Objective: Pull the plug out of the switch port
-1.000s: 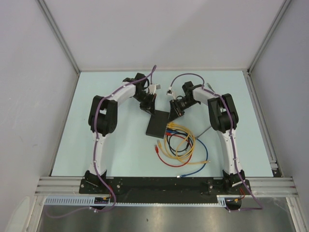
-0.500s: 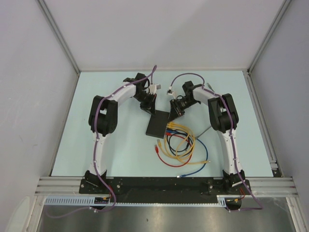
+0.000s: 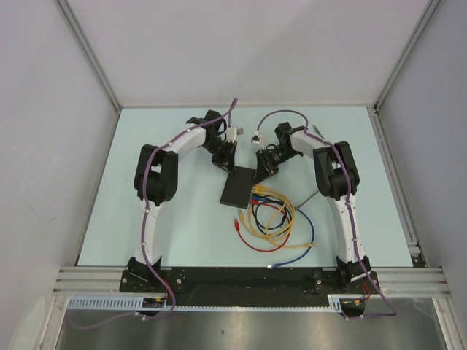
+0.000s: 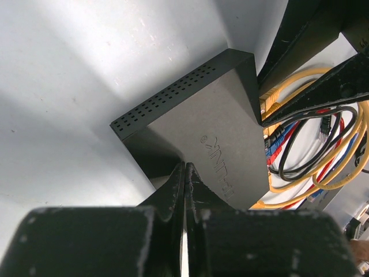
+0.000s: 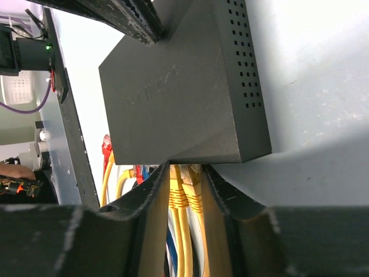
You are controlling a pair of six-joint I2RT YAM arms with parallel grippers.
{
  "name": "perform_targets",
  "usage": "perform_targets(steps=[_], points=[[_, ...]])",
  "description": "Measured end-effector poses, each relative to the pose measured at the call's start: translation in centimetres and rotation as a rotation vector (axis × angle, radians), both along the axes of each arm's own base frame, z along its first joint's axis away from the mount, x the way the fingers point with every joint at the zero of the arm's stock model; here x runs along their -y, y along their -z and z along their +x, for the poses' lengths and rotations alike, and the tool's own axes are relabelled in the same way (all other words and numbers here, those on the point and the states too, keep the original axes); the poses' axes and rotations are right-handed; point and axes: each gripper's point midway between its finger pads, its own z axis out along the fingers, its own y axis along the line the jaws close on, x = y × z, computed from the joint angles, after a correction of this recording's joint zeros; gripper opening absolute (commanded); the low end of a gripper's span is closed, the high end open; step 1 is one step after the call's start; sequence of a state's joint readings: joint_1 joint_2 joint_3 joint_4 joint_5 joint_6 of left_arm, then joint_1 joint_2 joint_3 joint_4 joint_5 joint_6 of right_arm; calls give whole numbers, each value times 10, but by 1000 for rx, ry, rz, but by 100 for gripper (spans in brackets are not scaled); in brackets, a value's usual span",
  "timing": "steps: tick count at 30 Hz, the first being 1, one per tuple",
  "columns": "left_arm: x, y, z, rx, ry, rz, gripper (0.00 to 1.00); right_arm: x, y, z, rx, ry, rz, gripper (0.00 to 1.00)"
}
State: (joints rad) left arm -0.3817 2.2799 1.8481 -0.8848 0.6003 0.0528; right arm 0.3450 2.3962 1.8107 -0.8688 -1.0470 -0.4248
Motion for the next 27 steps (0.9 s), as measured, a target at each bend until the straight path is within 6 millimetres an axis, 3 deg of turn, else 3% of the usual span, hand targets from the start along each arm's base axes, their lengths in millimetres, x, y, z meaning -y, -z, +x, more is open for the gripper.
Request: perform_targets(steps=[7,17,27], points=[[0,0,0,1,0,1,3,0,-2,-1,27,-26,22,27],[1,0,0,5,1,5,3,-2,-1,-5,36,-57,40,44],[1,0,1,11,2,10,4,-2,0,-5,44,-65,25,31]])
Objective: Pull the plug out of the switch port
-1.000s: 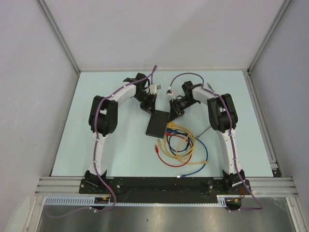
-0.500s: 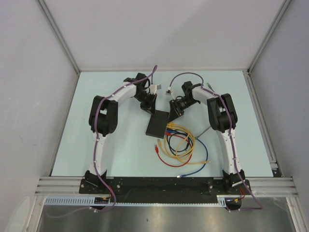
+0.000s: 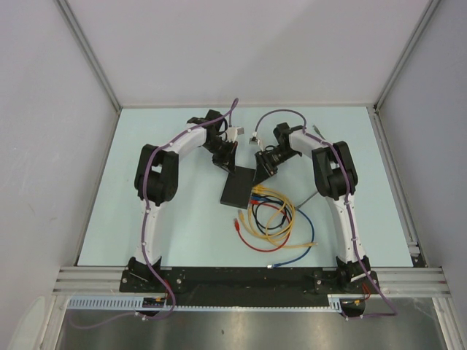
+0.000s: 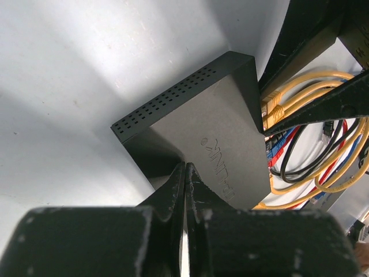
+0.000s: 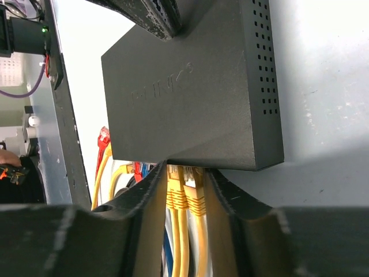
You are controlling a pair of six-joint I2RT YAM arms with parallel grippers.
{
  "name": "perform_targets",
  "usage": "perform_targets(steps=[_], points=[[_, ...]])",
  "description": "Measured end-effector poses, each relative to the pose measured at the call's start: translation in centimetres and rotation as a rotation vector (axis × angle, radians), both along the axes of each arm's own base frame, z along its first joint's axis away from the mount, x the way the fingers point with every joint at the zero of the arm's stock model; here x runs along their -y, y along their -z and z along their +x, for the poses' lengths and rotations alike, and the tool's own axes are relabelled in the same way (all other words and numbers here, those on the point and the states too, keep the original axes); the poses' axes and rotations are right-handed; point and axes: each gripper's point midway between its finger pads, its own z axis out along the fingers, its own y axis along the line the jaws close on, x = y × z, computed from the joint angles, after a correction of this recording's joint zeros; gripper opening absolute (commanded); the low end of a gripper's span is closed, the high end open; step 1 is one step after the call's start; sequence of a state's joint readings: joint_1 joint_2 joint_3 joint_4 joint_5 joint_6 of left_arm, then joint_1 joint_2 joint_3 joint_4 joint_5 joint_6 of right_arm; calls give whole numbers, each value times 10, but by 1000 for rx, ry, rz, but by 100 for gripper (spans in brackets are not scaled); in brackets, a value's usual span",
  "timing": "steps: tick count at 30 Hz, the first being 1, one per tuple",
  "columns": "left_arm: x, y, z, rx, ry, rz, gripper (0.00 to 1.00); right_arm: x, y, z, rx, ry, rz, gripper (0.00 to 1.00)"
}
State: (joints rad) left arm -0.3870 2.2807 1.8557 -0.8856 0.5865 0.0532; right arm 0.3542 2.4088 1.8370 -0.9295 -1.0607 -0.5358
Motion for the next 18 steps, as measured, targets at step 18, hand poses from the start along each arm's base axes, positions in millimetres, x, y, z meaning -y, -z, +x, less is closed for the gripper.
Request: perform_targets(steps=[18], points=[[0,0,0,0,0,0,5,4,-1,0,58,-51,1,22]])
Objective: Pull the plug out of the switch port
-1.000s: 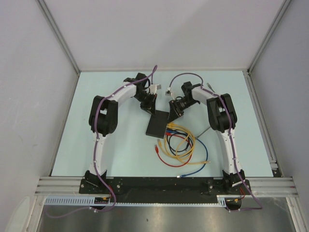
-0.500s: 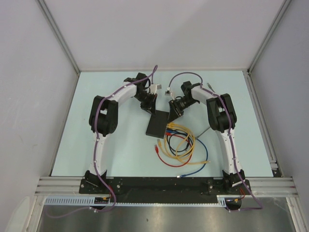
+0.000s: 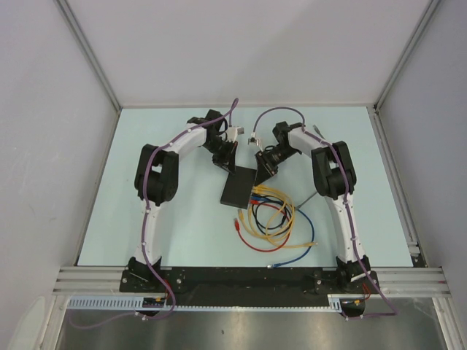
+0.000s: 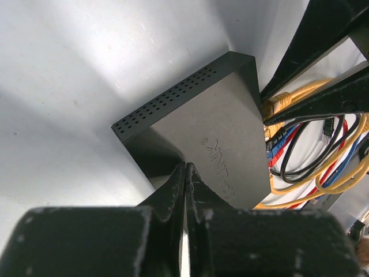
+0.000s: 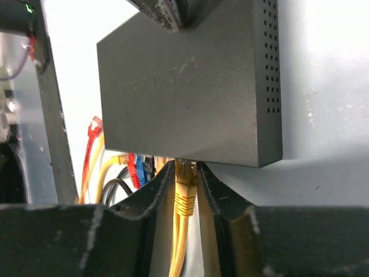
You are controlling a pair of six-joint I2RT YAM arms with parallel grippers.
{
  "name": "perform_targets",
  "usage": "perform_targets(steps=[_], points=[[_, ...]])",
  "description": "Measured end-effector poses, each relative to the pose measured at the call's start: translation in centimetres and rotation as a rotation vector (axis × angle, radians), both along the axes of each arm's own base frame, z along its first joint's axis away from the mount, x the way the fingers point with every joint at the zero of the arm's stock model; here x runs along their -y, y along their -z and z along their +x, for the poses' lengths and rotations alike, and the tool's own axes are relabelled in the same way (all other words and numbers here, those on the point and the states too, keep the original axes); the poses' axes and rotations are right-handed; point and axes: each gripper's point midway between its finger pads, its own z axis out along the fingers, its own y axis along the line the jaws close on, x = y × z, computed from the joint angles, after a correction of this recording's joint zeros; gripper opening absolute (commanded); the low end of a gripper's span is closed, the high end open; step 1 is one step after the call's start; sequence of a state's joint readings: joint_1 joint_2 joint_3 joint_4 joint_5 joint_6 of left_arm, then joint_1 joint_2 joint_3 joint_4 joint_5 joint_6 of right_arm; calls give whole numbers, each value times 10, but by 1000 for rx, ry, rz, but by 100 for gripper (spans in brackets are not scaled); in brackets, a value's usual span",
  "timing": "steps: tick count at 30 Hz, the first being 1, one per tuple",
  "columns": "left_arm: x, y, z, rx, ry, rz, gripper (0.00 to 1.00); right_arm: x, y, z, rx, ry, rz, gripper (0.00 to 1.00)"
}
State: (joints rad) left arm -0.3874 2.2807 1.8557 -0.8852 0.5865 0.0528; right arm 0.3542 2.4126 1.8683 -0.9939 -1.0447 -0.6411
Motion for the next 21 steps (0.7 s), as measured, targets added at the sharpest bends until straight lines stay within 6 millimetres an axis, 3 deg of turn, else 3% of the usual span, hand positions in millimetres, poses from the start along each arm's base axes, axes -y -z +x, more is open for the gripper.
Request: perform_targets(steps=[2,15,21], points=[[0,0,0,1,0,0,5,2,3,0,13,-35,-24,16],[0,0,0,1,1,0,5,13,8,-3,-56,-48,-84,9],[1,0,0,0,1,-1,5,35,8,0,-89,-15,-122,8]])
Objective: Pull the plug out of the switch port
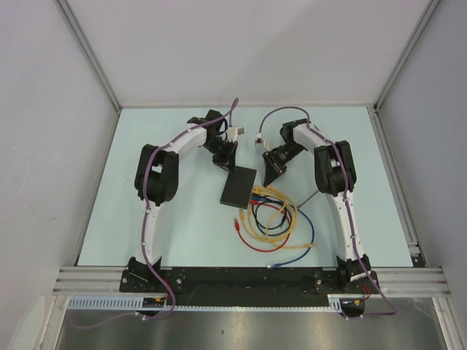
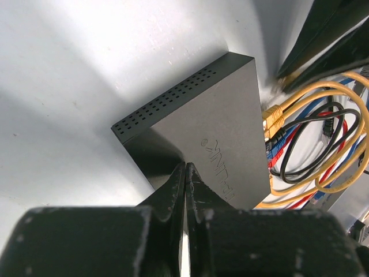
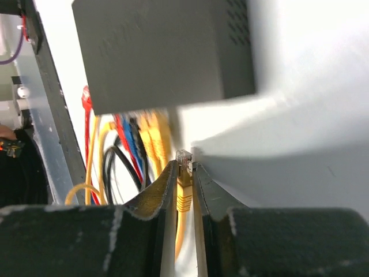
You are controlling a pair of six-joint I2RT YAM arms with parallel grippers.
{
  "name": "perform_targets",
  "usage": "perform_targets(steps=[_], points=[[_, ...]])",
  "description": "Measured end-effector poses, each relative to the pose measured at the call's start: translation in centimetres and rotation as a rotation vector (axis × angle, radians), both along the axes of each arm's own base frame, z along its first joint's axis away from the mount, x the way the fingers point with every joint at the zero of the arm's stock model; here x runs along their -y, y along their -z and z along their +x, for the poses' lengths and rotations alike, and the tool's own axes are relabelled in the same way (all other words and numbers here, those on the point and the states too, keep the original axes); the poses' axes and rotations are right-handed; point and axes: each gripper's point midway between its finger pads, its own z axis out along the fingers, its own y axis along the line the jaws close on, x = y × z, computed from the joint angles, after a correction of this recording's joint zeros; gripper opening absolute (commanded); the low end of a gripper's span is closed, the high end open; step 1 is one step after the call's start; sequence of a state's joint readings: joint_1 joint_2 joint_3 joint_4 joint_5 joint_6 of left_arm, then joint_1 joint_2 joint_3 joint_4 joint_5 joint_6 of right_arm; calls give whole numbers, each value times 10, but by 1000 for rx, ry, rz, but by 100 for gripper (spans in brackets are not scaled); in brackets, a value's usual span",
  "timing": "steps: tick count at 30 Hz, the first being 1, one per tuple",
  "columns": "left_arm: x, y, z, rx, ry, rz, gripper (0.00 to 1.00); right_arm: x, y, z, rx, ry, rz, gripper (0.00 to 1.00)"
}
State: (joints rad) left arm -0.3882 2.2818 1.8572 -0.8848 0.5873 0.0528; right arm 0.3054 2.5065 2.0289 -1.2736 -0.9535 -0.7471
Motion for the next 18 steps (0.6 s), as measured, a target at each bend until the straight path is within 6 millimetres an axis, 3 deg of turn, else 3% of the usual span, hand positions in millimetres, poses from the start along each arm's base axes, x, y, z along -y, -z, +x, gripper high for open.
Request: perform_targets(steps=[3,6,12,14,16,18], points=[[0,0,0,1,1,0,5,12,-7,7,17,20,0,7],[1,0,0,1,1,-1,6,18,-34,15,68,45,22,6],[2,0,3,4,1,-6,6,13,-149,44,368,64,115,5],[3,0,5,6,2,-10,6,16,-176,51,489,52,113,5],[5,0,5,4,4,-16,6,23,-181,53,535,49,77,4],[5,0,6,3,5,-20,6,37,-168,57,534,67,-5,4]])
